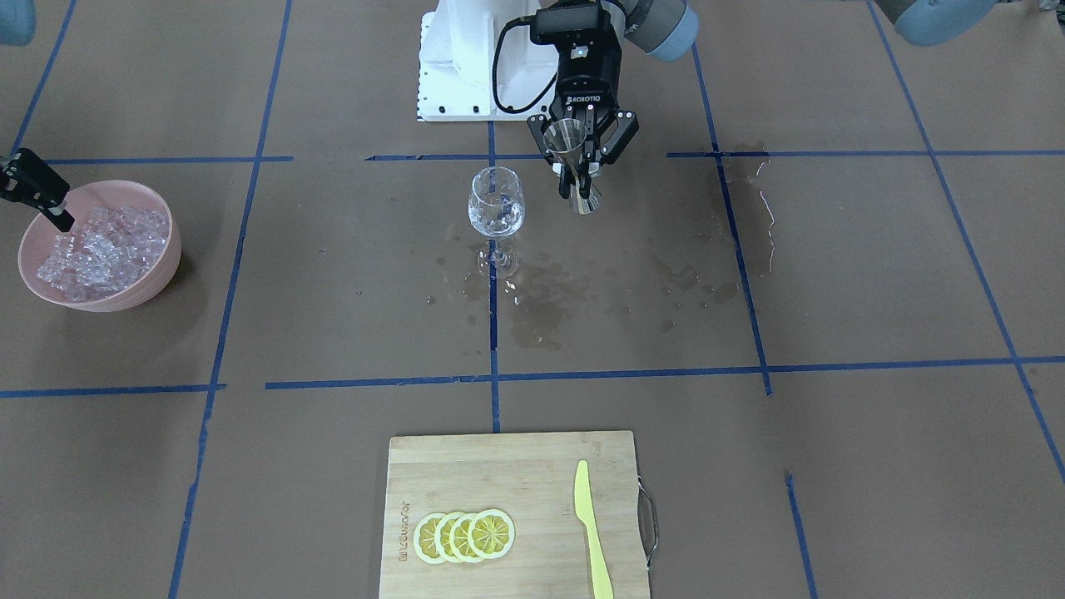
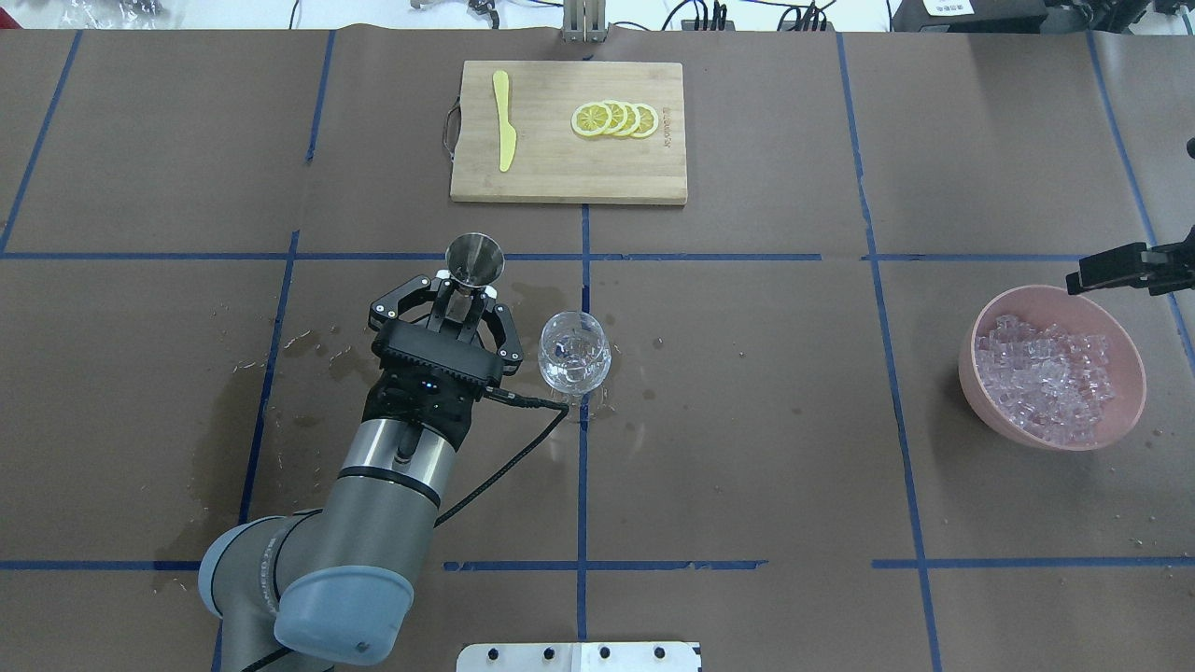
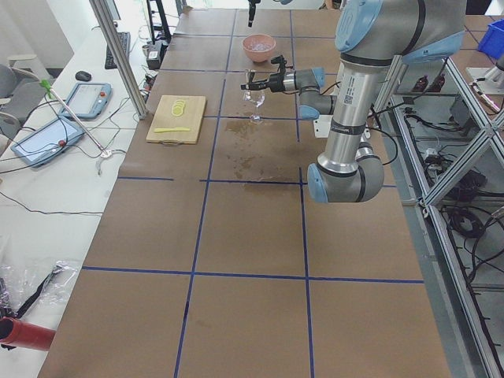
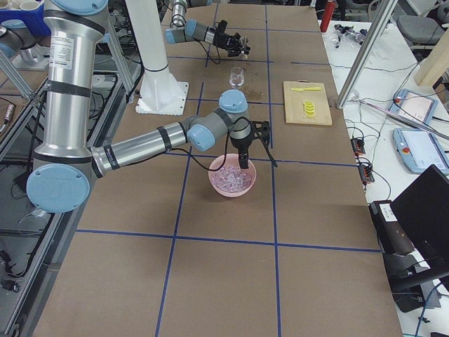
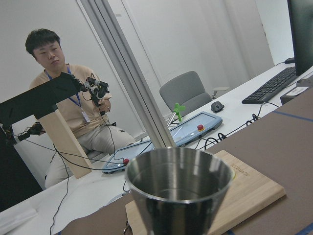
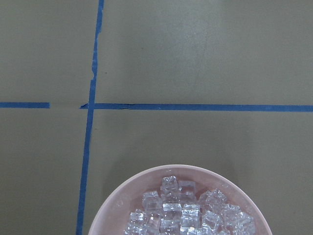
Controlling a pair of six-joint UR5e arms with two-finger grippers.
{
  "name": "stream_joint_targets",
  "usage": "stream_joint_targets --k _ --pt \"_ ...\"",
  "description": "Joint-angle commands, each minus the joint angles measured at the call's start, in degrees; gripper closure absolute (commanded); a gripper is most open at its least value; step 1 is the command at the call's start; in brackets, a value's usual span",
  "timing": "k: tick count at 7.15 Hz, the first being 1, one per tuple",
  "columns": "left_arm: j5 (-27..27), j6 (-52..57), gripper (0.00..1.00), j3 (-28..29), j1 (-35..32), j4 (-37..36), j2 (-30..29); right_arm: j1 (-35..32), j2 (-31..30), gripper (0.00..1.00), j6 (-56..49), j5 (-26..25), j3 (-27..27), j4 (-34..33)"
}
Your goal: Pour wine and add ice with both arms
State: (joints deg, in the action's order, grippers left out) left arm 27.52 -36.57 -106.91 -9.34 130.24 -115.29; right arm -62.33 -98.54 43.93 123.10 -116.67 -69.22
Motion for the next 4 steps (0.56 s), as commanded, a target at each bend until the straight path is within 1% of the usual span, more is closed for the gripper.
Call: stream_joint_targets --k 1,3,4 --pt "3.32 -6.23 1.00 -0.32 -0.85 2.65 0.77 3.79 -3.74 0.00 3.44 -3.48 0.22 6.27" --pt "3.76 -6.32 1.00 -1.28 -1.21 2.82 2.78 7.82 -5.60 0.00 3.53 -7.68 0.48 7.25" --pt "4.20 -6.41 1.00 -1.55 -1.38 3.35 2.88 8.54 -5.69 0.00 3.62 -7.79 1.53 8.30"
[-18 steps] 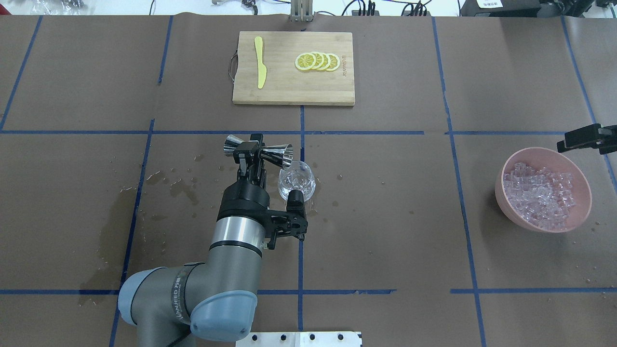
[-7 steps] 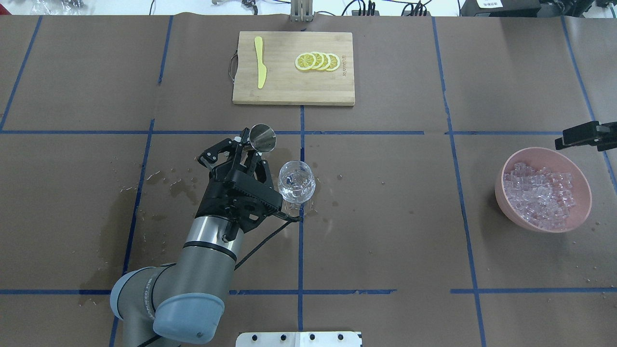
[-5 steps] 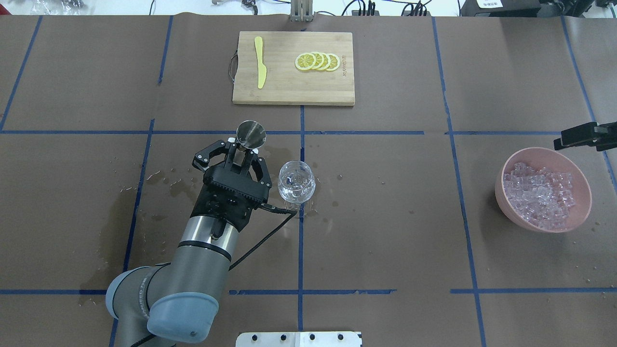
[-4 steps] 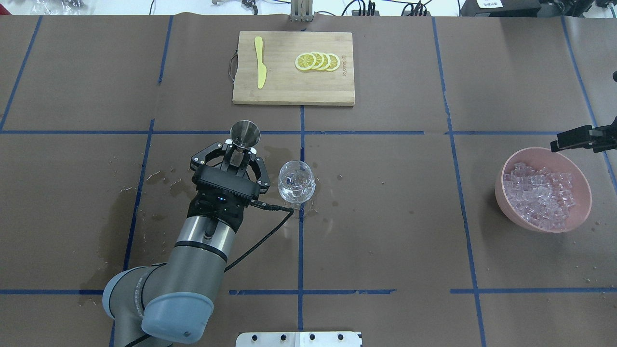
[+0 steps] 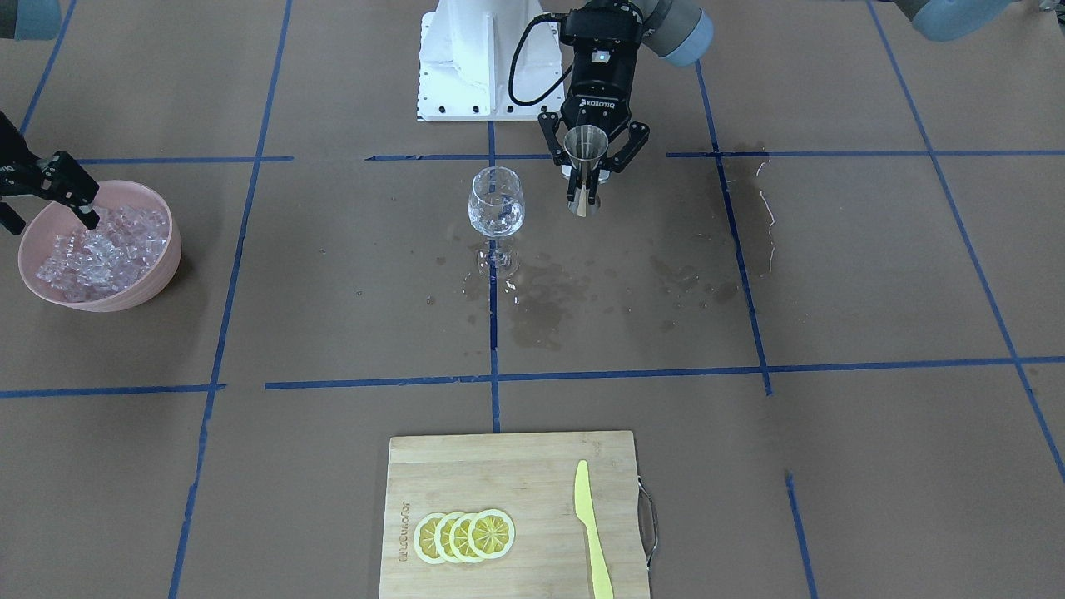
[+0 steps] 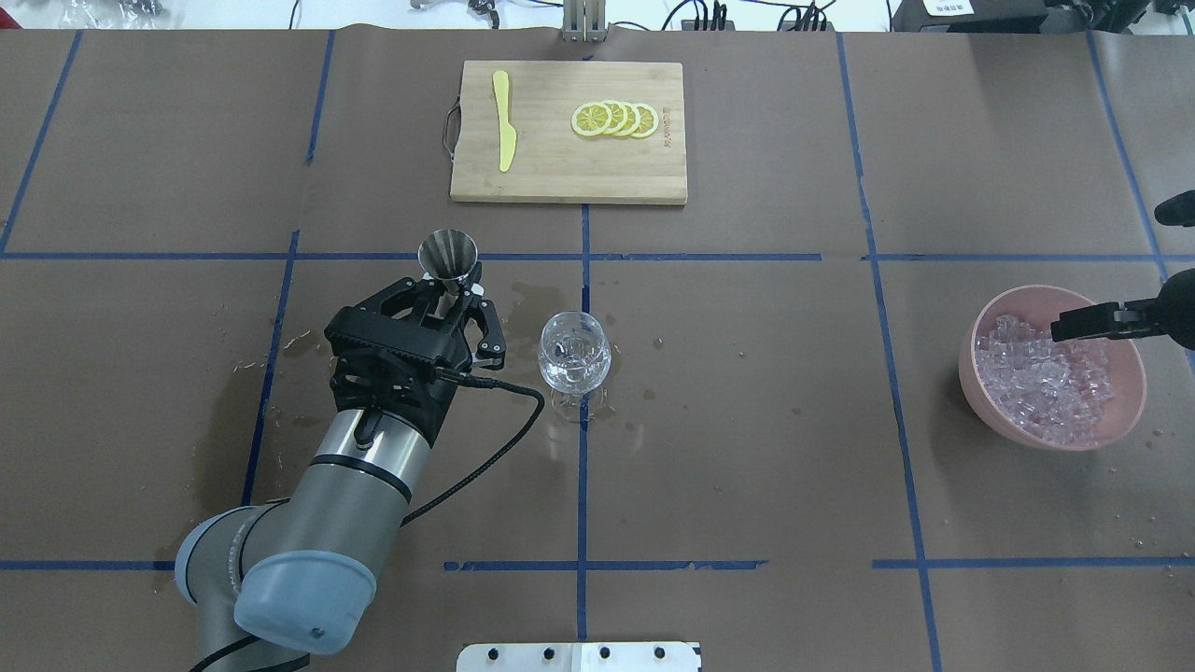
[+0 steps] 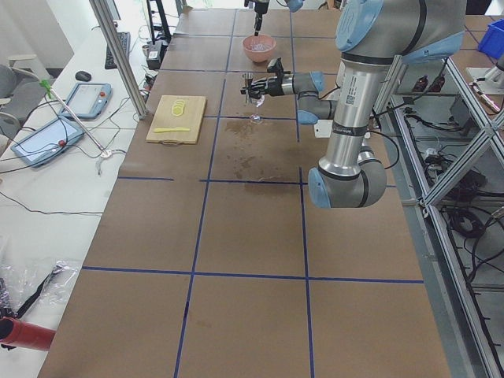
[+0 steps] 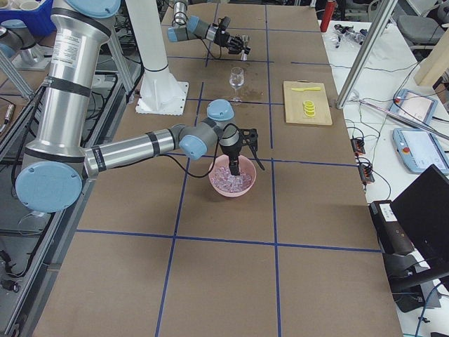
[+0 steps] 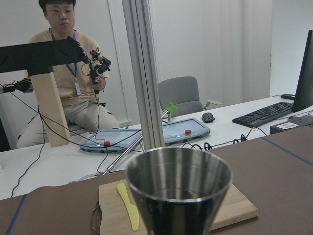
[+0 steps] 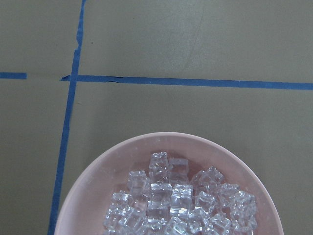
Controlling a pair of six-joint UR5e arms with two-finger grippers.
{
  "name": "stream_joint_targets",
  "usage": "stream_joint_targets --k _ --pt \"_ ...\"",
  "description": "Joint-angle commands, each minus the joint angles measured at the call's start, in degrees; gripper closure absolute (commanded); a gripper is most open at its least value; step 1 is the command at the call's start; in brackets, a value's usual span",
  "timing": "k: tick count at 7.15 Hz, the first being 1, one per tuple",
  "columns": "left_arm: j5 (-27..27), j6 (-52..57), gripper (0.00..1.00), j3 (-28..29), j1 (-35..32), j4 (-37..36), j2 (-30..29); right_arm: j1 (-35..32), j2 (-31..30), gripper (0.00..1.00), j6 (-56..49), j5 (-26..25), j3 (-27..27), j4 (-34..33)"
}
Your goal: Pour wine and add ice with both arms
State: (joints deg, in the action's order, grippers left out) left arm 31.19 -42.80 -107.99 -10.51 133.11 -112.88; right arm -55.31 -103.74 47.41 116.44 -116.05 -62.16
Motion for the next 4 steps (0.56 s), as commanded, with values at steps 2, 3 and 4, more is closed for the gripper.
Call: stream_joint_targets --k 2,3,4 --pt "0.62 -0.18 1.00 -0.55 -0.65 0.66 1.34 3.36 -0.85 0.00 1.02 -2.01 1.52 2.22" --pt "0.62 -0.18 1.00 -0.55 -0.74 0.66 1.34 4.06 -0.85 0.00 1.10 -2.62 2.66 2.22" --pt "0.62 -0.18 1.00 -0.64 -0.83 0.66 1.69 5.03 -0.68 0.00 1.54 -3.06 3.80 2.31"
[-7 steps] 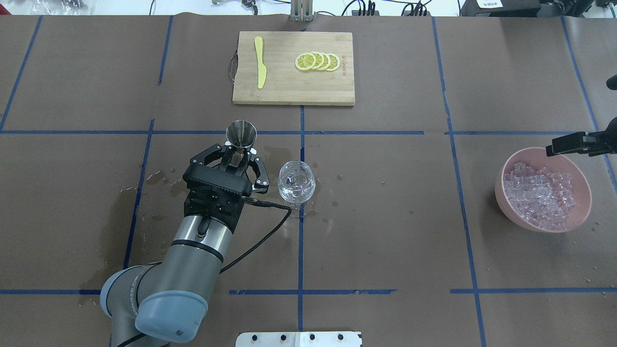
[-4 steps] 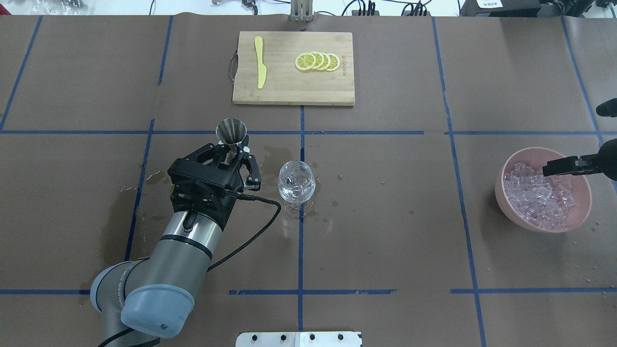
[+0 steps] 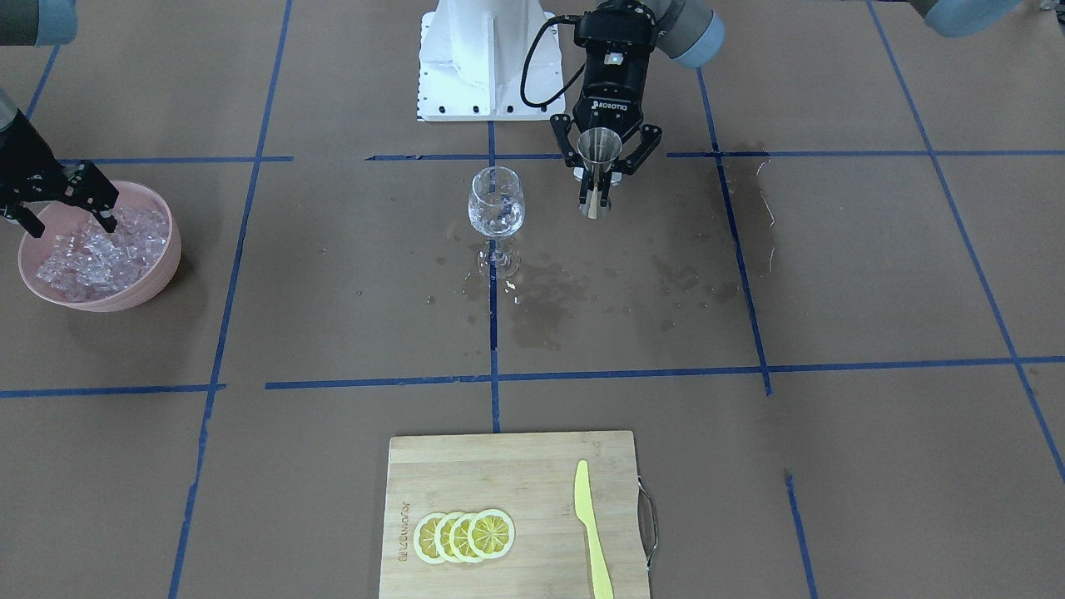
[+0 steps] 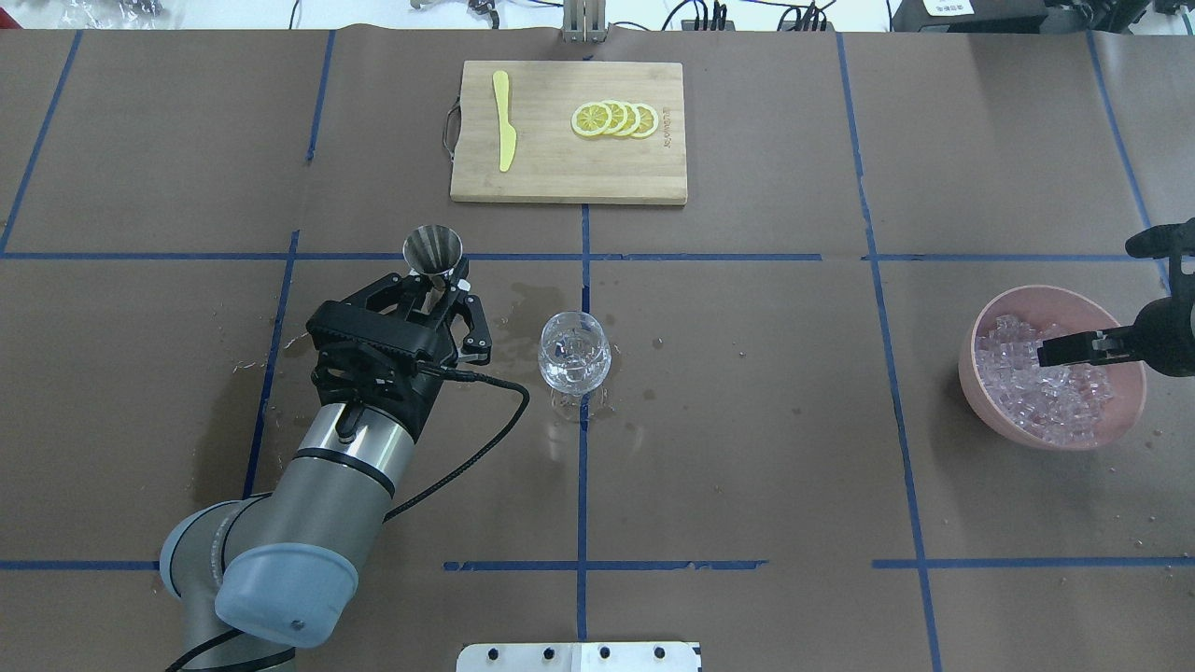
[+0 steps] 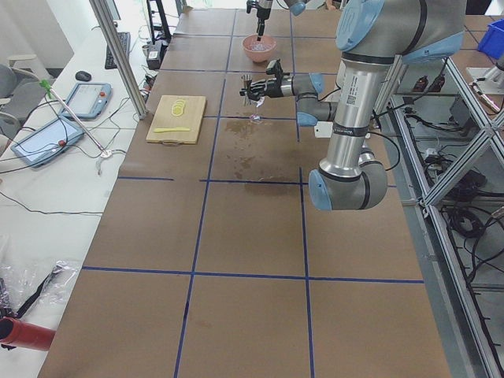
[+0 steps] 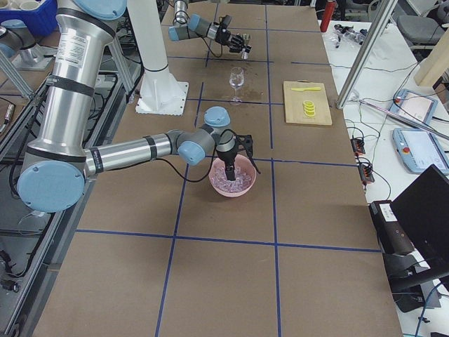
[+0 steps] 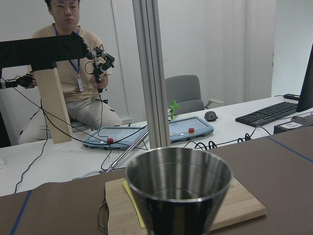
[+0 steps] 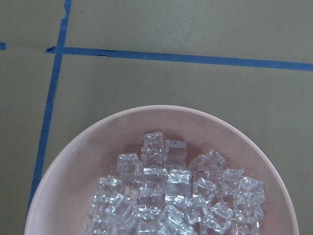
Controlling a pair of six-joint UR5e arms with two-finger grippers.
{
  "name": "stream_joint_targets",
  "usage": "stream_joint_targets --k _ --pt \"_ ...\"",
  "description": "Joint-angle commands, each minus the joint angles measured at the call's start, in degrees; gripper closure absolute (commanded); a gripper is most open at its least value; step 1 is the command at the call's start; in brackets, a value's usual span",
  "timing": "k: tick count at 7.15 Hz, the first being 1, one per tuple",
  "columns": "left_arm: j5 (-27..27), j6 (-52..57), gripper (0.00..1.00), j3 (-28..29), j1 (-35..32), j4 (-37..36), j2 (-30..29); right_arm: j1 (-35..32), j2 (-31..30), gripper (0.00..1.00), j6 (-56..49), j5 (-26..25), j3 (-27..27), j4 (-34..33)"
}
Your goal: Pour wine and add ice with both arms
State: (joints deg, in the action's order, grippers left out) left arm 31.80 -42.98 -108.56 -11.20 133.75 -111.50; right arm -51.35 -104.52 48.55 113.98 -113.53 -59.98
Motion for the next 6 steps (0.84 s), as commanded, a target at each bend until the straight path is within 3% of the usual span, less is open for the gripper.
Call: stream_joint_targets --k 1,4,6 --pt "0.01 0.00 1.00 -0.16 -0.14 0.02 0.41 1.51 0.19 0.00 0.40 -0.60 2.07 0.22" --pt "0.01 0.00 1.00 -0.25 -0.23 0.02 1.02 3.27 0.72 0.04 1.37 -0.60 3.14 1.27" --pt "0.01 0.00 1.00 -0.25 -0.23 0.02 1.11 3.62 1.77 0.18 1.37 -0.51 4.19 1.27"
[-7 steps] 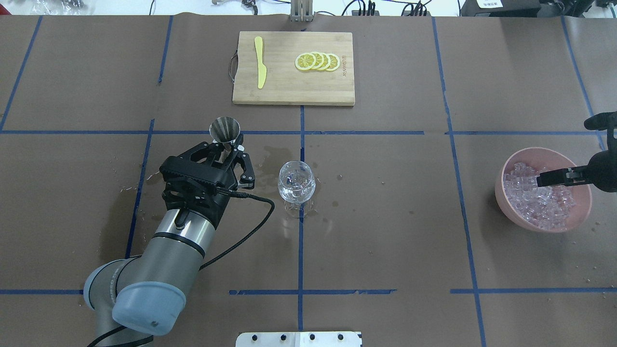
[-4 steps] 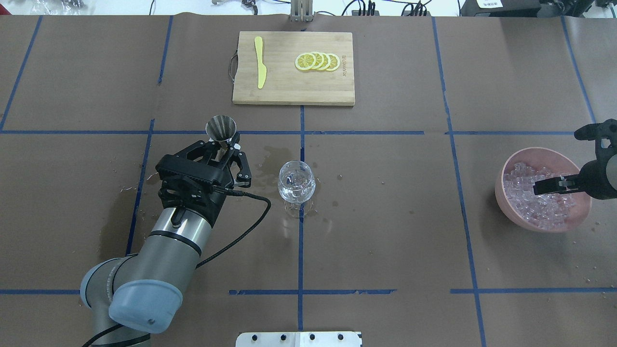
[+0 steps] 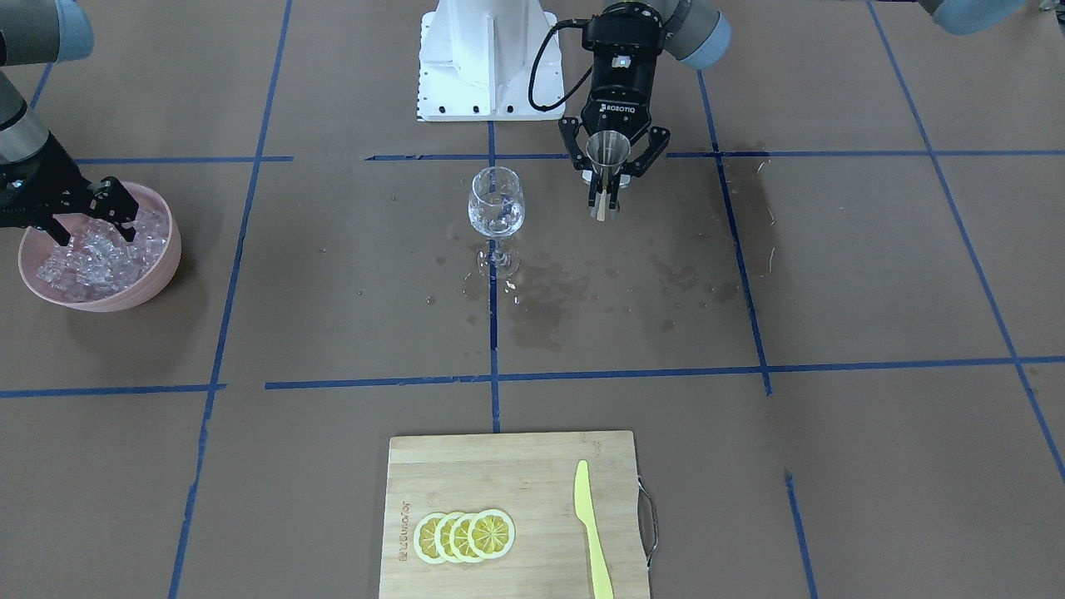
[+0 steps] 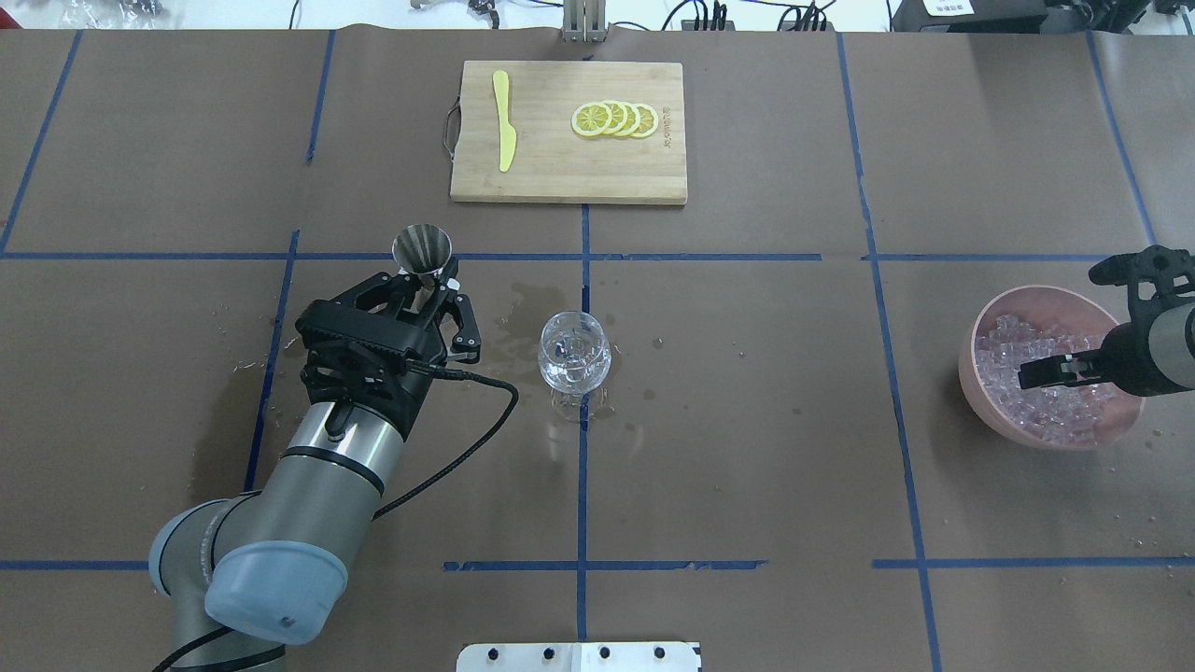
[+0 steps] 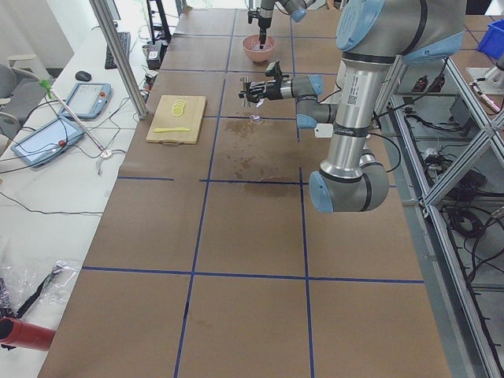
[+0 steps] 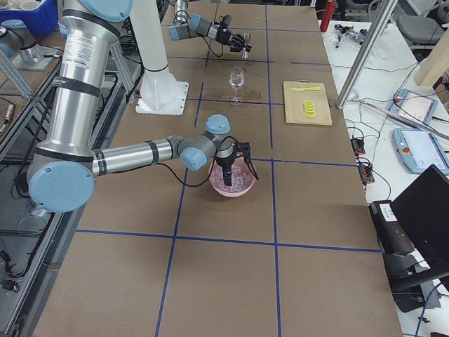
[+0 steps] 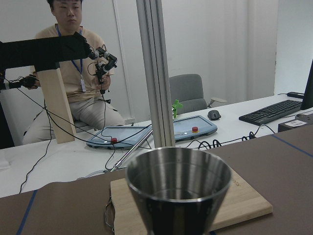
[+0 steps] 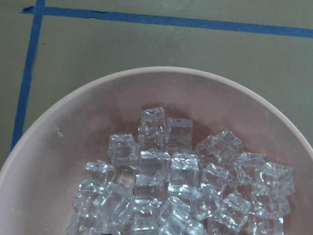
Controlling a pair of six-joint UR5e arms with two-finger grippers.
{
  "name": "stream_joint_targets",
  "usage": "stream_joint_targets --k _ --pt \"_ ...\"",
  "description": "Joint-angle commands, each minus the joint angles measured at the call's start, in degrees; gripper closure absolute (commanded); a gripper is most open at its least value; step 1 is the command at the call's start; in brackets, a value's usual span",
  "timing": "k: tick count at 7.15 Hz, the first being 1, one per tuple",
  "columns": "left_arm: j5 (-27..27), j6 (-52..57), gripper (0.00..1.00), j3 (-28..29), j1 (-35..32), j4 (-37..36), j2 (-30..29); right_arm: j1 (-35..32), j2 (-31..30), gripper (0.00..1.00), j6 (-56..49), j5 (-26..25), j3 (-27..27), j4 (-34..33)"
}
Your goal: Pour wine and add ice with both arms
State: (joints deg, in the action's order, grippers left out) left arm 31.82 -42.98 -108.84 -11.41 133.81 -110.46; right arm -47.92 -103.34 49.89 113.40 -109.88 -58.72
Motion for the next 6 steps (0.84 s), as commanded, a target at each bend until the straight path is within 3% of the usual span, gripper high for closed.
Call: stream_joint_targets --k 1,6 --pt "0.00 -0.09 1.00 0.04 -0.02 0.05 0.24 0.20 0.60 0.30 -0.05 0.16 0.72 0.01" --pt "0.26 -0.09 1.00 0.04 -0.02 2.07 1.83 -0.07 0.77 0.32 -0.23 0.33 0.28 0.10"
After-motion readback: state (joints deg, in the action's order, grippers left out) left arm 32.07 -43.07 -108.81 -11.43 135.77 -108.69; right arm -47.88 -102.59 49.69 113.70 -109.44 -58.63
